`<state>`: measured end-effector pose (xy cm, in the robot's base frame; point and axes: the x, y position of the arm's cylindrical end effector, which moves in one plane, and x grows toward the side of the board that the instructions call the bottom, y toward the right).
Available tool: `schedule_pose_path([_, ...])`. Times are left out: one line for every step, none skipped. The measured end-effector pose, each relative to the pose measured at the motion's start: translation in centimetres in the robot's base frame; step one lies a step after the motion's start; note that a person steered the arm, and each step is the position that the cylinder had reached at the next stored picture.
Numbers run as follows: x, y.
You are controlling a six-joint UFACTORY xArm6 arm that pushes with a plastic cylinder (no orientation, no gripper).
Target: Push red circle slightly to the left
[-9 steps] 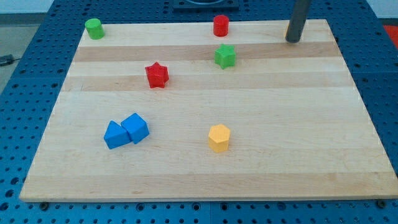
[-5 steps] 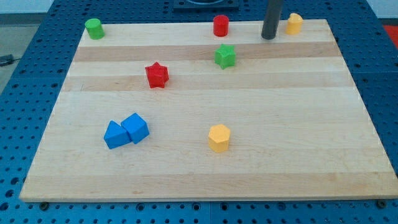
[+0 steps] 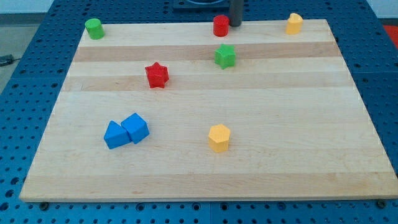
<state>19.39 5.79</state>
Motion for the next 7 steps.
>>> schedule_pose_path([0.0, -2.0])
schedule_pose_path([0.0, -1.0])
schedule_pose_path([1.0, 3.1])
schedule_pose_path([2.9, 3.8])
schedule_pose_path([3.1, 2.4])
schedule_pose_path([3.8, 0.3])
schedule_pose_path([4.1, -1.9])
